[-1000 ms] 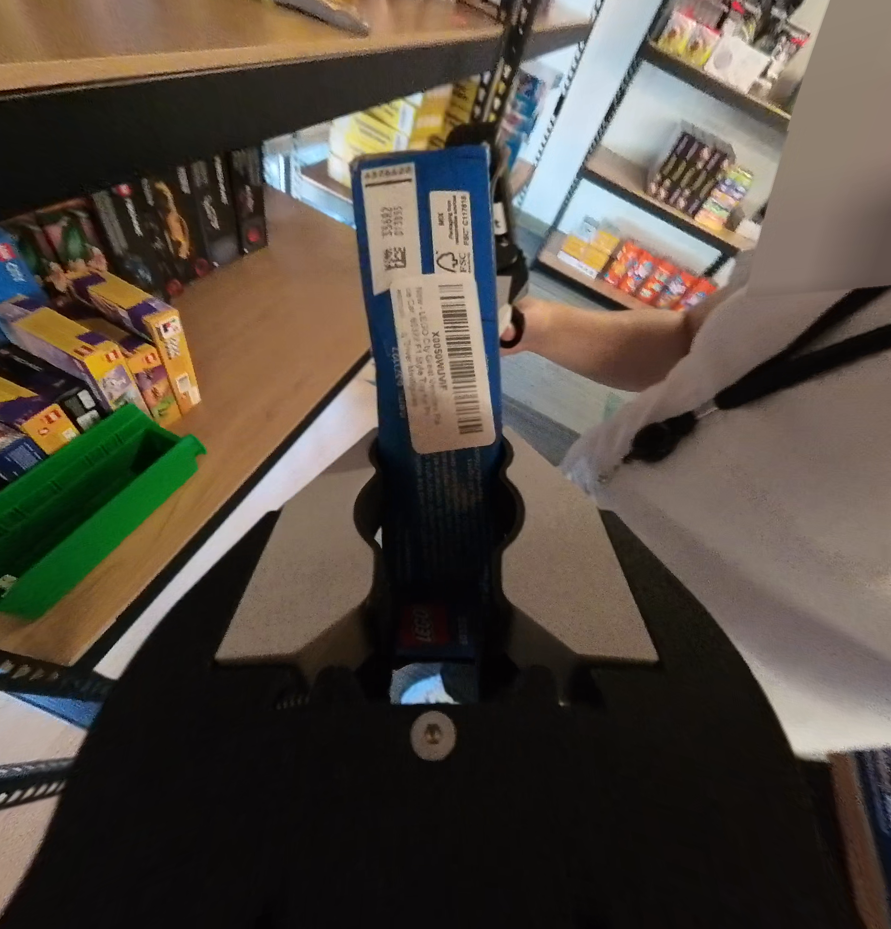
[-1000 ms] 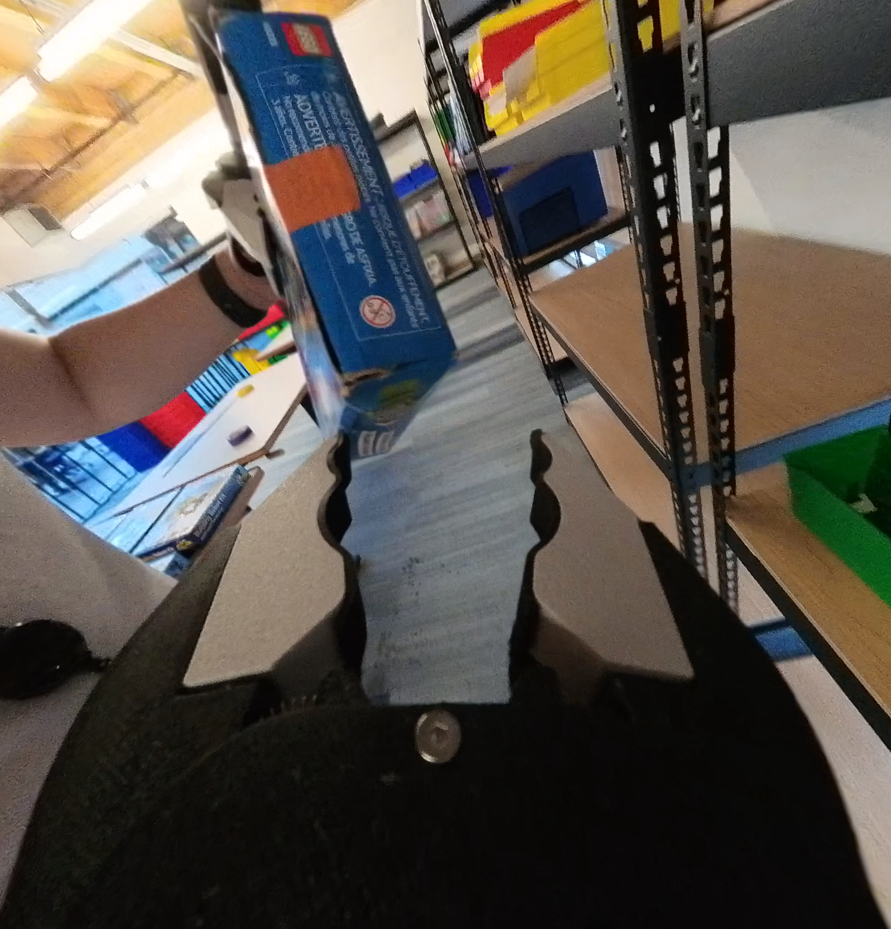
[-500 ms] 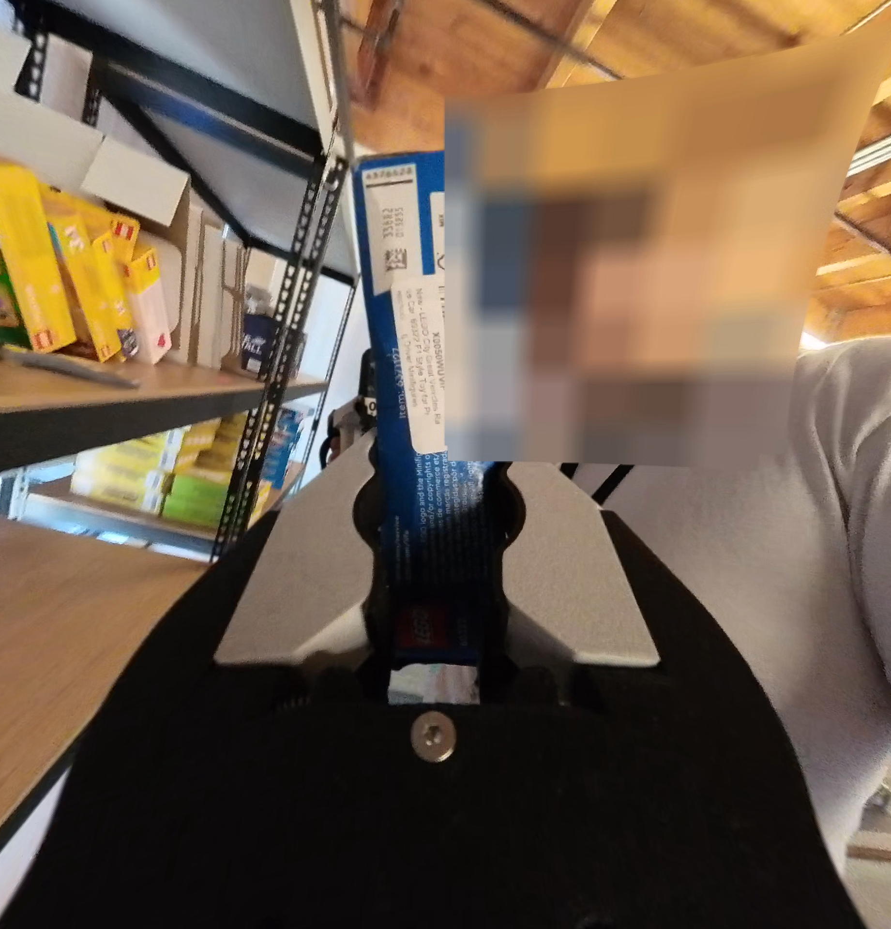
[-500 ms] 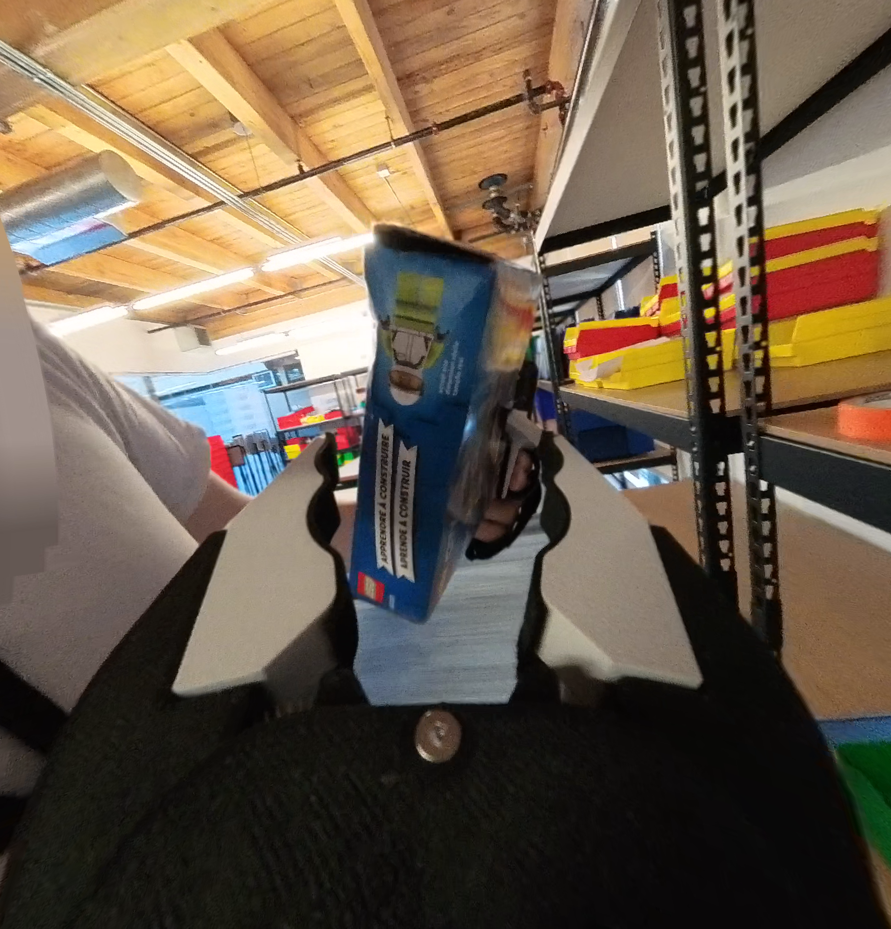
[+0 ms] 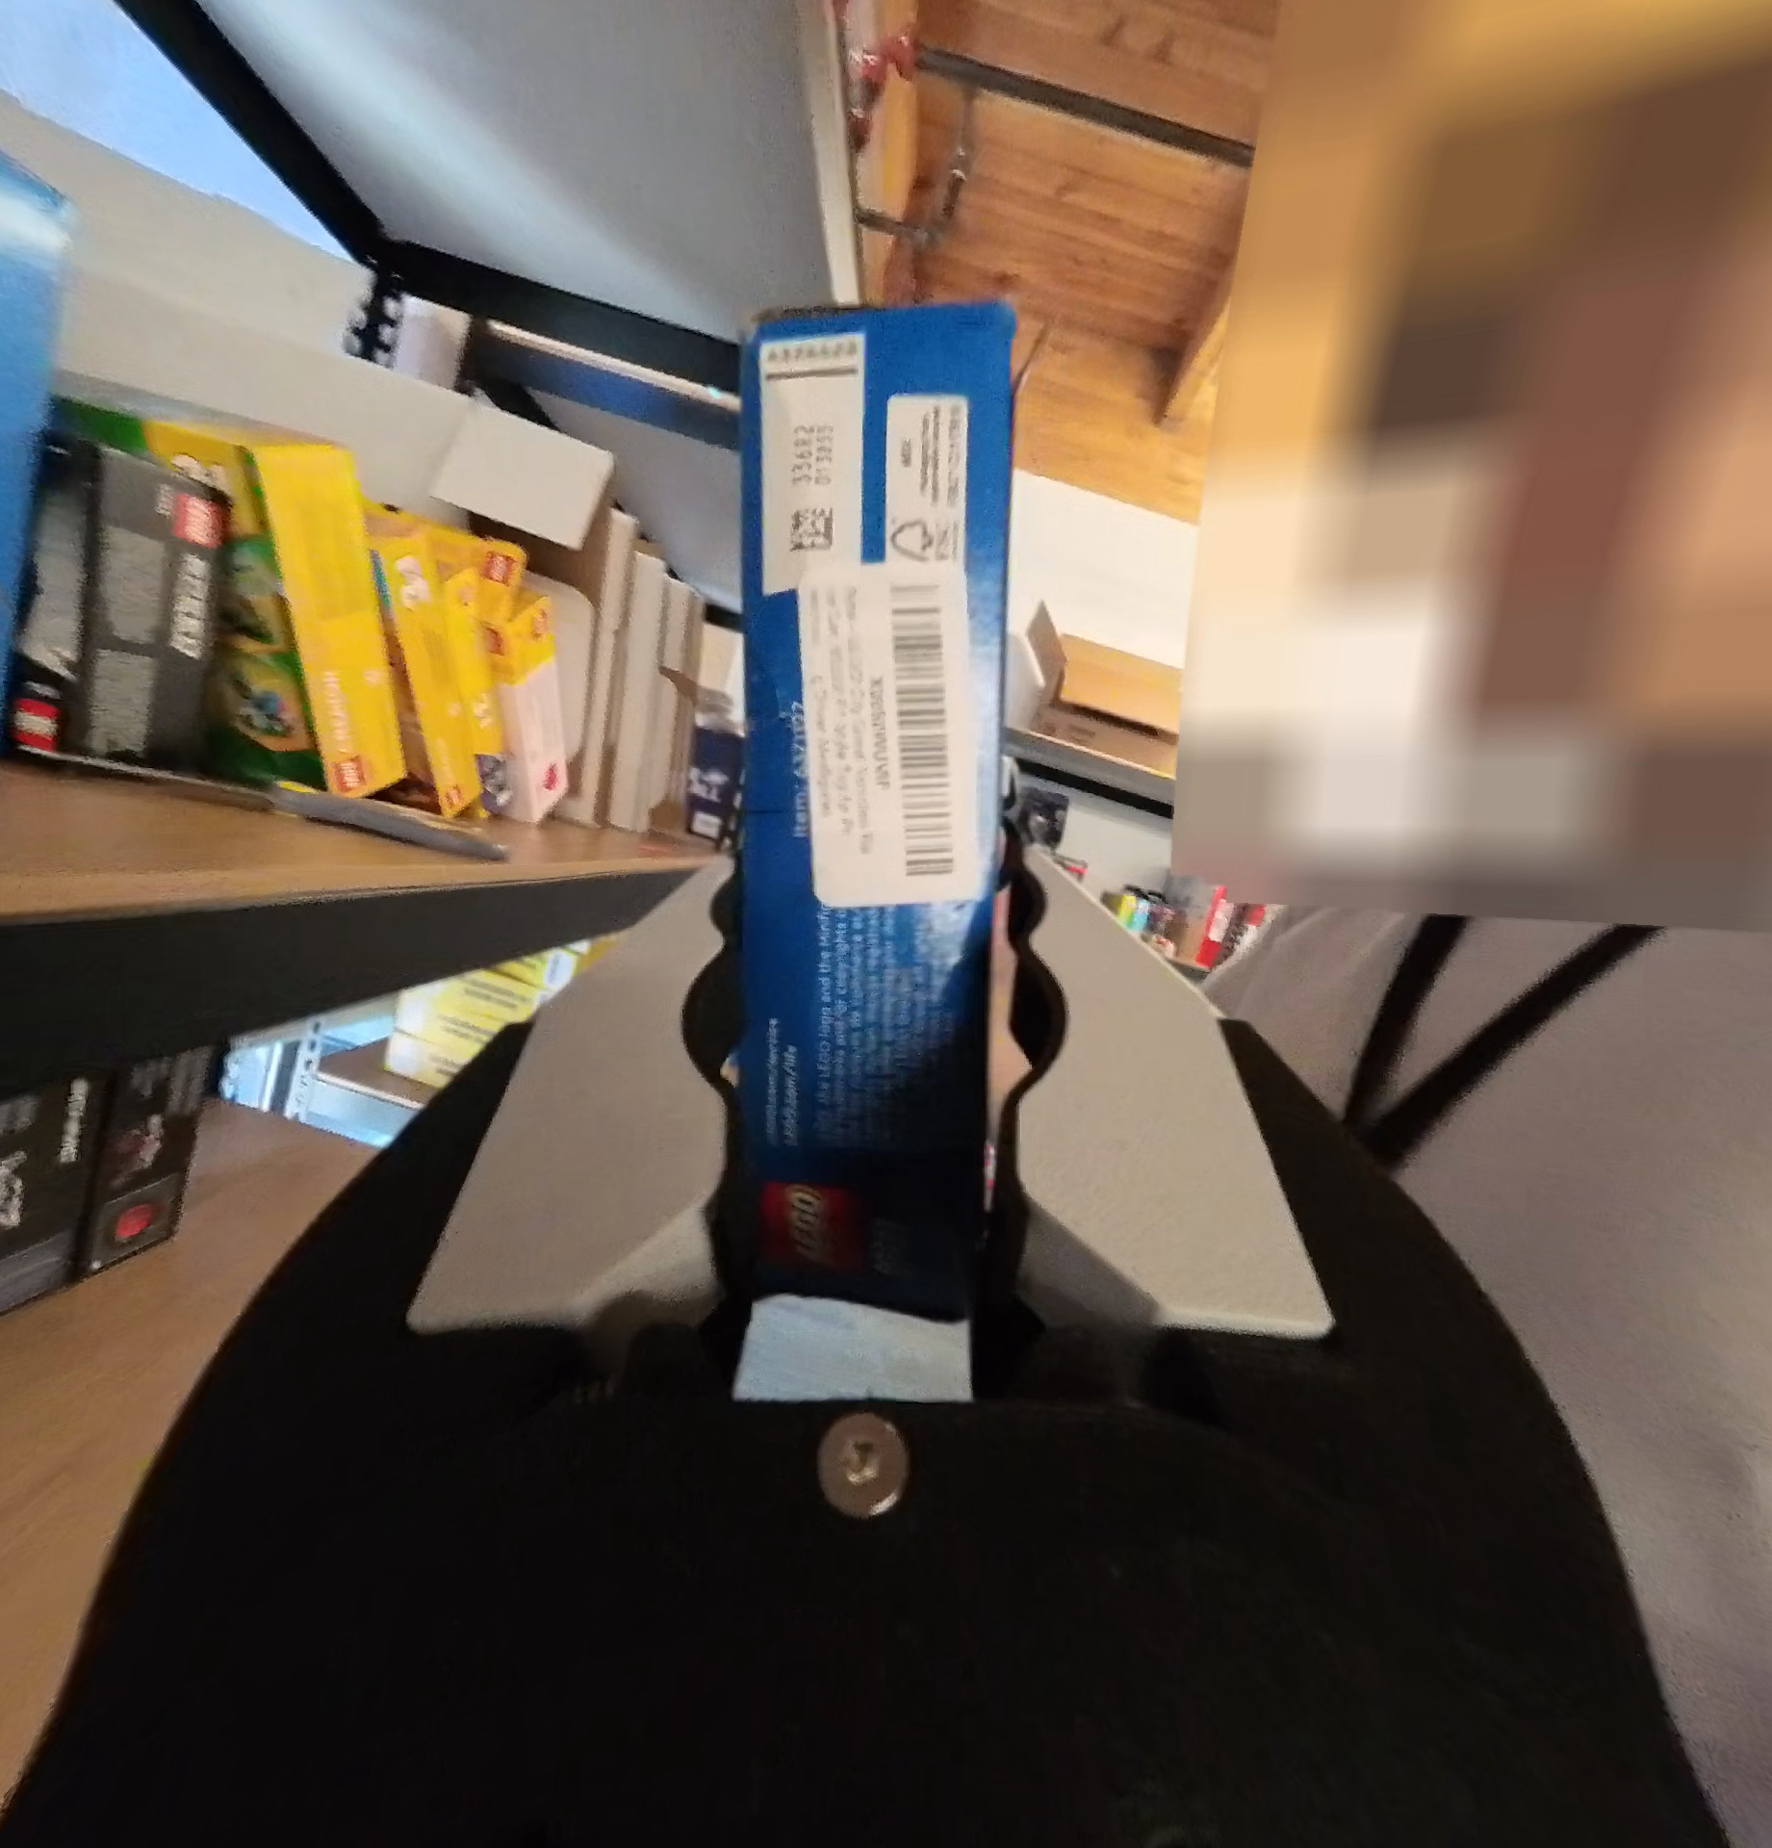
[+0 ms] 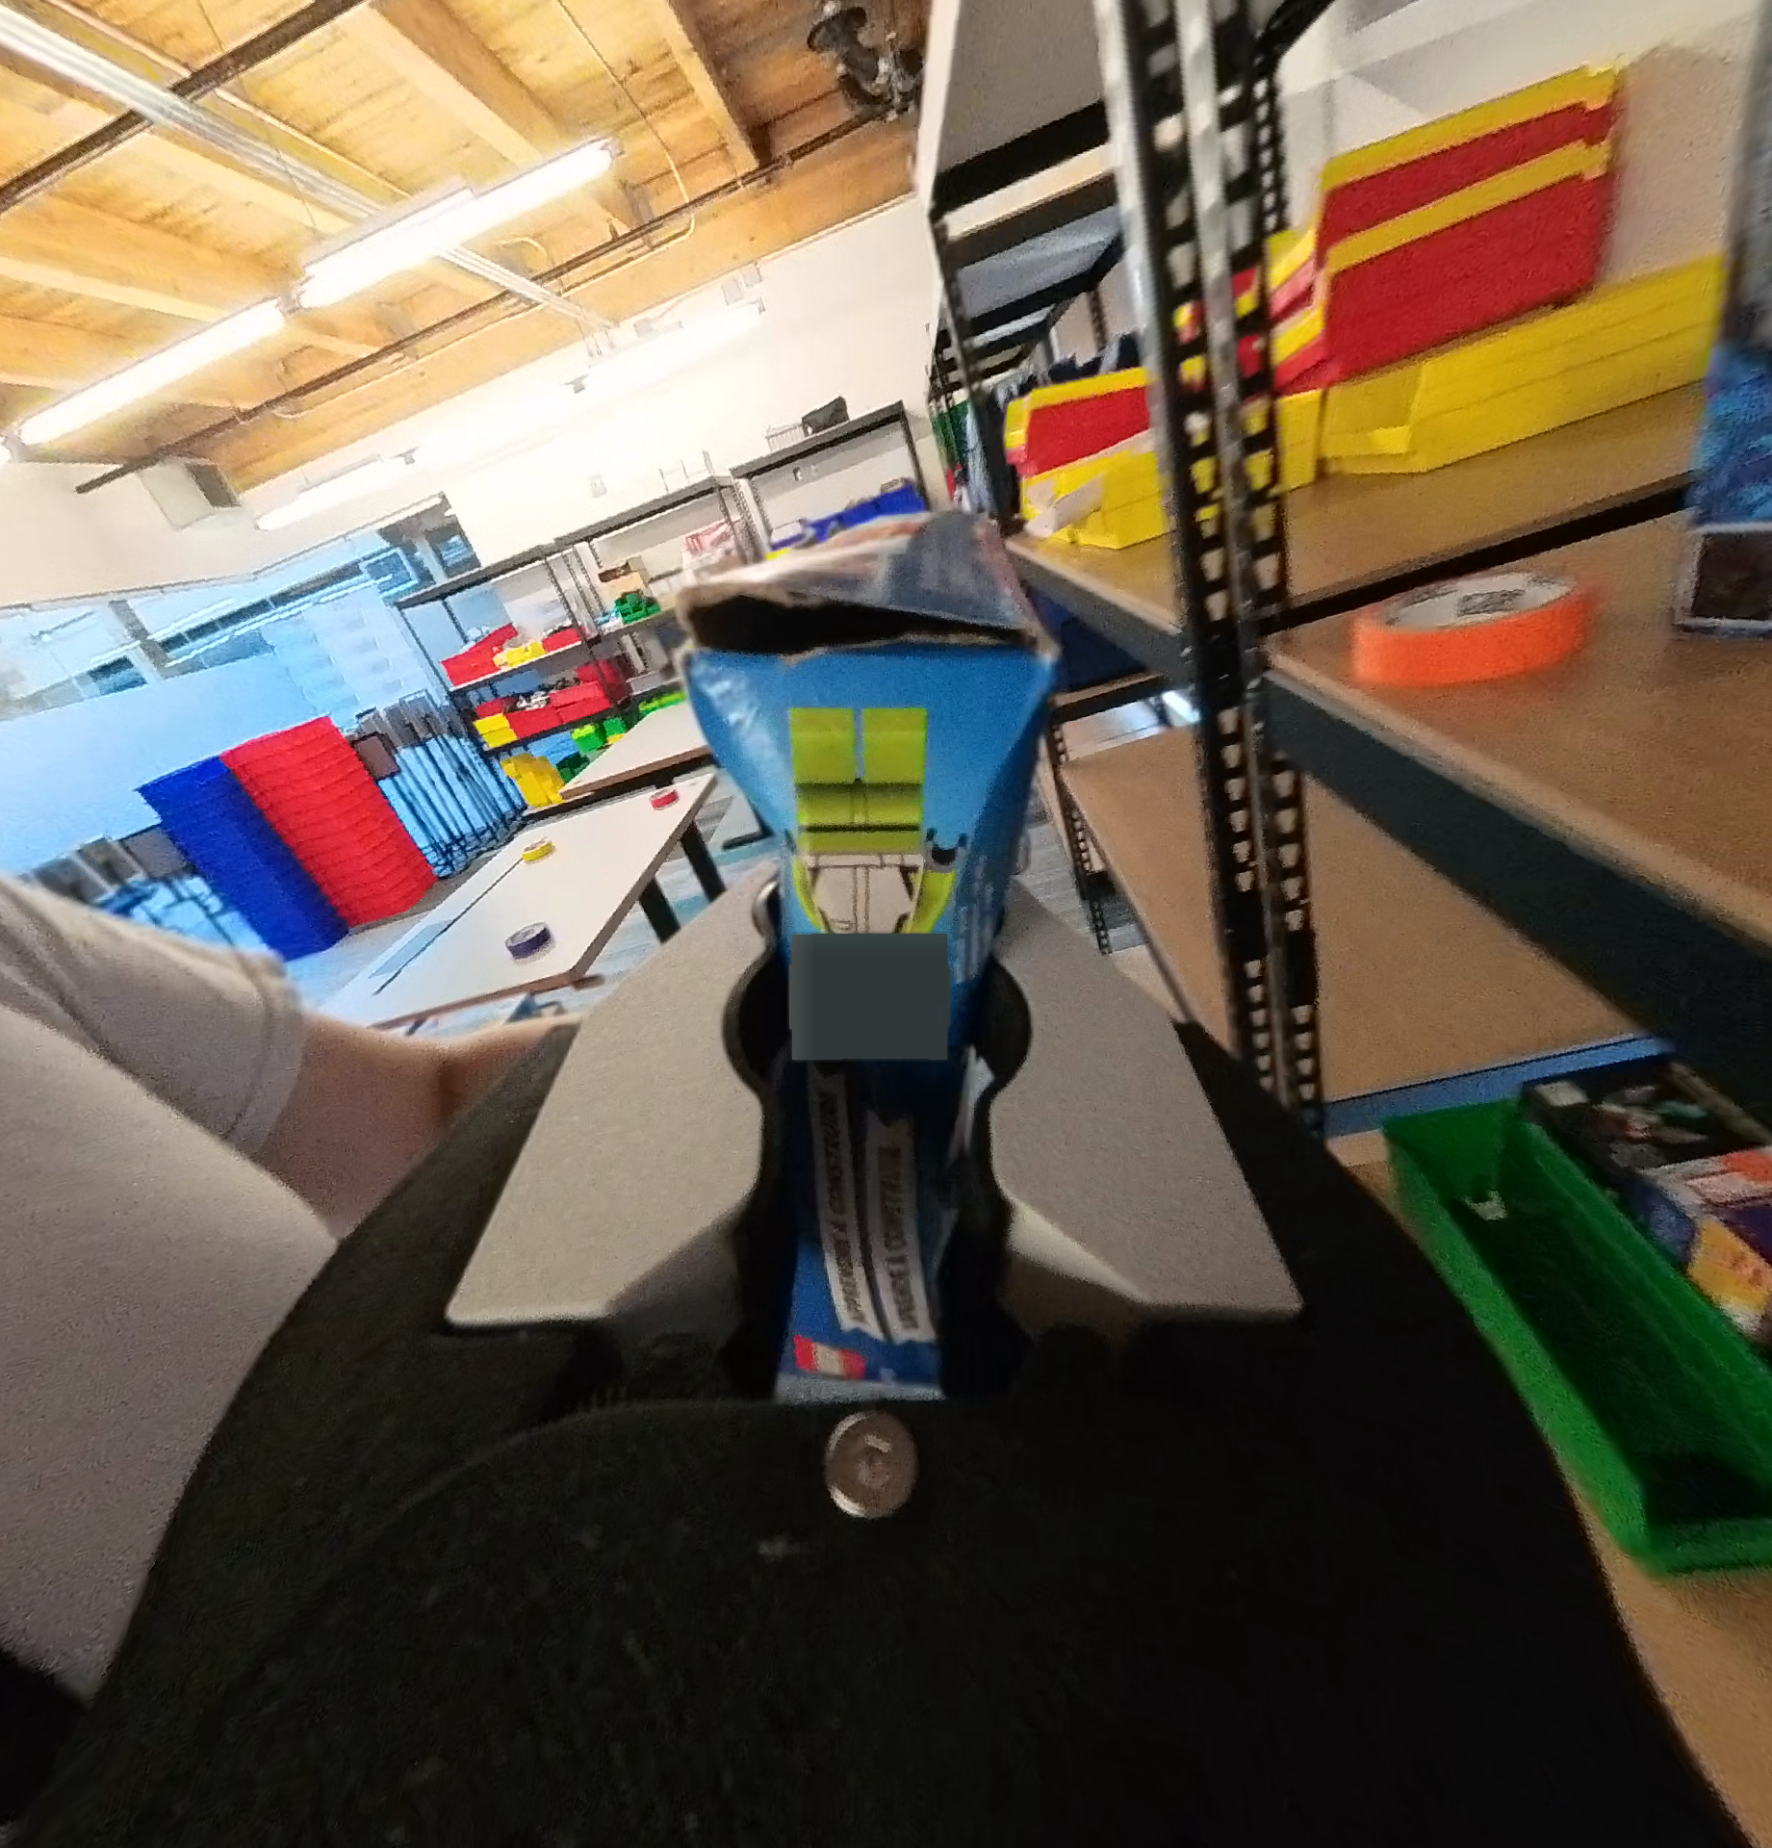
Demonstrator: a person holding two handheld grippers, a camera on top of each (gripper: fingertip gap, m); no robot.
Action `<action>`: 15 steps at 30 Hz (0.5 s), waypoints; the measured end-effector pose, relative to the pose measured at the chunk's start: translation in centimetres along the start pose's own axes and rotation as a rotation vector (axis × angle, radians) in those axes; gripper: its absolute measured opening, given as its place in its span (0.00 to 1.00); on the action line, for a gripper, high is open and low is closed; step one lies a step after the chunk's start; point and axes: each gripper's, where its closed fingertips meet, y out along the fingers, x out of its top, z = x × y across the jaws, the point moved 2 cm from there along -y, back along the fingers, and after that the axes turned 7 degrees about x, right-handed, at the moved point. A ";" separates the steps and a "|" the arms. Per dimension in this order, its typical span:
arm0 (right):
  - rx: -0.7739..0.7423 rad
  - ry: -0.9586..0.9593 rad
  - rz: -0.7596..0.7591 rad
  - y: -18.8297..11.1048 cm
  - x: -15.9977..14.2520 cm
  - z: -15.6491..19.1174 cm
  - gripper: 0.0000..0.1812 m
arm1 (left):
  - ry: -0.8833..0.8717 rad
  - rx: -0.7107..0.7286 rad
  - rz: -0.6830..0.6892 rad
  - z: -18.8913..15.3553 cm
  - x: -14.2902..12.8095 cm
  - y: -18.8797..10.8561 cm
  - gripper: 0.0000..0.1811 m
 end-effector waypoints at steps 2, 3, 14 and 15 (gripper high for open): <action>-0.006 0.009 -0.019 -0.8 2.2 -2.7 0.13 | -0.016 0.046 -0.033 2.0 1.6 0.7 0.35; -0.014 0.009 -0.035 -1.3 3.5 -4.2 0.13 | -0.020 0.087 -0.039 3.3 2.5 0.7 0.37; -0.369 -0.269 -0.030 -2.4 9.9 -23.2 0.16 | 0.748 0.975 0.430 18.3 11.6 -8.9 0.35; -0.354 -0.250 -0.061 -2.0 9.9 -24.0 0.16 | 0.779 0.983 0.523 19.5 11.7 -9.0 0.35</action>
